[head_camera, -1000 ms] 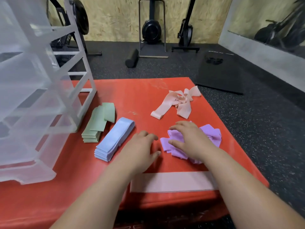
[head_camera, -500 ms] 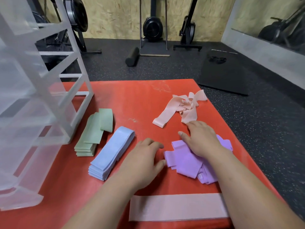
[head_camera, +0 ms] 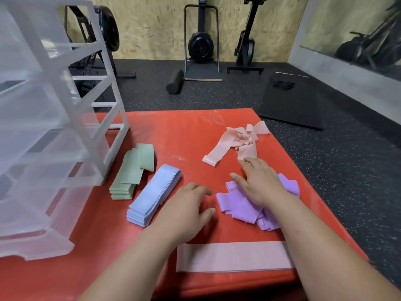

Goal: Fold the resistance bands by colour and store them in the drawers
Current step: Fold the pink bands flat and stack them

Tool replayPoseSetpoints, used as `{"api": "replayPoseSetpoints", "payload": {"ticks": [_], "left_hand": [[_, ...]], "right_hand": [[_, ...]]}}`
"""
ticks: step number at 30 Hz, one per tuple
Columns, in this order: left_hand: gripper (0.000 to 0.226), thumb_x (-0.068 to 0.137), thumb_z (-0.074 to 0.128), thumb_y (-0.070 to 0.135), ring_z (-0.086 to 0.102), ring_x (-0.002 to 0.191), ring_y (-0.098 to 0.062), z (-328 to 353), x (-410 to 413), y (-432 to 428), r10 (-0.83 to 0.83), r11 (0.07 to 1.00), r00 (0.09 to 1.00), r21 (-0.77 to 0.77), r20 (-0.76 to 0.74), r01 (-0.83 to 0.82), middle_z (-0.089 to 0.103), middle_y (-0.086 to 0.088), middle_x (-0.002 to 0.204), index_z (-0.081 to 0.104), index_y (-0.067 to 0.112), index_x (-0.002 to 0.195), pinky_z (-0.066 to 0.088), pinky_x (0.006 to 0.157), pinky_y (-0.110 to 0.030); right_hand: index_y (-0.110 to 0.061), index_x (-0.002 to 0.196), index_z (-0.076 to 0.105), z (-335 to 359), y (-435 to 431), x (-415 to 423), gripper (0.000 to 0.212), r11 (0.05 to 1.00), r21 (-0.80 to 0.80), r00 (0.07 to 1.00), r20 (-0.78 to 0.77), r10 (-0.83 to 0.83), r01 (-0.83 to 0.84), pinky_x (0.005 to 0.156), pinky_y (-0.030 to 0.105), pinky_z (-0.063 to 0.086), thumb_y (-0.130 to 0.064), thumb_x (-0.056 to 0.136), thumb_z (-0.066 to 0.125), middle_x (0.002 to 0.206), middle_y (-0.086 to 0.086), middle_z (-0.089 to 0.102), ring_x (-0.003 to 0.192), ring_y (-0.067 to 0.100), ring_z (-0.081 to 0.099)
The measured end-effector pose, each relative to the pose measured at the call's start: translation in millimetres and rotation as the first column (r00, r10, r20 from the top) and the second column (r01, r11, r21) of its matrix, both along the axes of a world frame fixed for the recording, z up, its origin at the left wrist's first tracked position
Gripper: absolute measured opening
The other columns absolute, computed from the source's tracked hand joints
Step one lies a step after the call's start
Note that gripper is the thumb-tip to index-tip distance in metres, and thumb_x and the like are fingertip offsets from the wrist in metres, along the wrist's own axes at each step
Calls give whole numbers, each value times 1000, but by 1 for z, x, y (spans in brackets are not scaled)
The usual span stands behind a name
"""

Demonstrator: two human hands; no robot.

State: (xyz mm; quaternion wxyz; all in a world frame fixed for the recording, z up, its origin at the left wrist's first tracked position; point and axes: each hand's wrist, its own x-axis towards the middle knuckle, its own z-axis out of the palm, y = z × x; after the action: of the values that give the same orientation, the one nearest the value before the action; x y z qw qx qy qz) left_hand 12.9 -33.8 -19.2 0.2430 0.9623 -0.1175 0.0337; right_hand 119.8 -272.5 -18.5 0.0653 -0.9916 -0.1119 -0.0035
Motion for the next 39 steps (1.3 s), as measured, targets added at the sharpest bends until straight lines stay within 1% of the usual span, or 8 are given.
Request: {"api": "replayPoseSetpoints", "payload": {"ticks": [5,11,19,23,26,31,36,39], "left_hand": [[51,96,63,53,46,127,-17,-6,-9,0,13,996,999,91,-30,-11,49,10,137,52,37,143,43,107,-34],[53,93,64,57,42,127,-19,-12,-8,0,-11,979,1000,205,-16,14,44,9,141,52,38,141,41,110,-36],[48,96,62,55,47,122,-16,-6,4,2,21,995,999,99,-43,-17,51,12,133,55,39,141,42,105,-33],[46,100,64,43,60,118,-11,2,9,-9,68,986,996,-147,-59,-76,62,10,133,58,29,144,46,102,-29],[44,100,63,47,69,111,-8,9,13,-23,111,856,972,-477,-208,-199,74,8,125,67,21,135,53,105,-35],[30,104,66,36,77,86,-21,20,9,-38,103,351,874,-805,-474,-478,79,-4,90,76,10,93,63,89,-44],[13,95,76,8,78,87,-24,21,0,-30,168,254,857,-819,-487,-515,79,-16,95,74,0,106,66,85,-37],[11,94,69,-3,75,78,-25,24,-2,-24,226,300,872,-821,-434,-486,76,-12,80,75,4,101,65,76,-36]], "right_hand": [[-40,162,30,-1,-16,1,71,999,-18,997,-72,-33,32,128,50,15,-74,100,24,174,0,14,160,28,8],[-36,161,32,-14,-8,14,89,999,-7,992,-126,-33,33,125,52,22,-84,89,9,171,-4,22,158,28,16],[-29,159,38,6,-10,12,66,995,103,1000,-22,-12,14,119,44,34,-65,104,32,156,-3,47,147,23,37],[-31,156,44,27,8,-31,58,970,192,989,5,148,-147,117,41,37,-59,104,43,155,-8,47,143,18,42],[-32,156,43,33,19,-72,59,924,255,951,-46,306,-285,120,35,35,-58,103,48,158,-15,43,145,6,39],[-26,149,53,38,29,-103,47,887,291,926,-13,378,-358,113,21,35,-35,103,59,152,-12,50,137,7,46],[-31,139,64,41,25,-108,54,817,430,903,-11,430,-384,111,3,22,-4,93,56,147,-24,54,137,-13,41],[-40,118,74,41,20,-106,54,765,569,924,-23,382,-302,109,17,42,0,89,52,126,-28,69,126,-9,55]]}}
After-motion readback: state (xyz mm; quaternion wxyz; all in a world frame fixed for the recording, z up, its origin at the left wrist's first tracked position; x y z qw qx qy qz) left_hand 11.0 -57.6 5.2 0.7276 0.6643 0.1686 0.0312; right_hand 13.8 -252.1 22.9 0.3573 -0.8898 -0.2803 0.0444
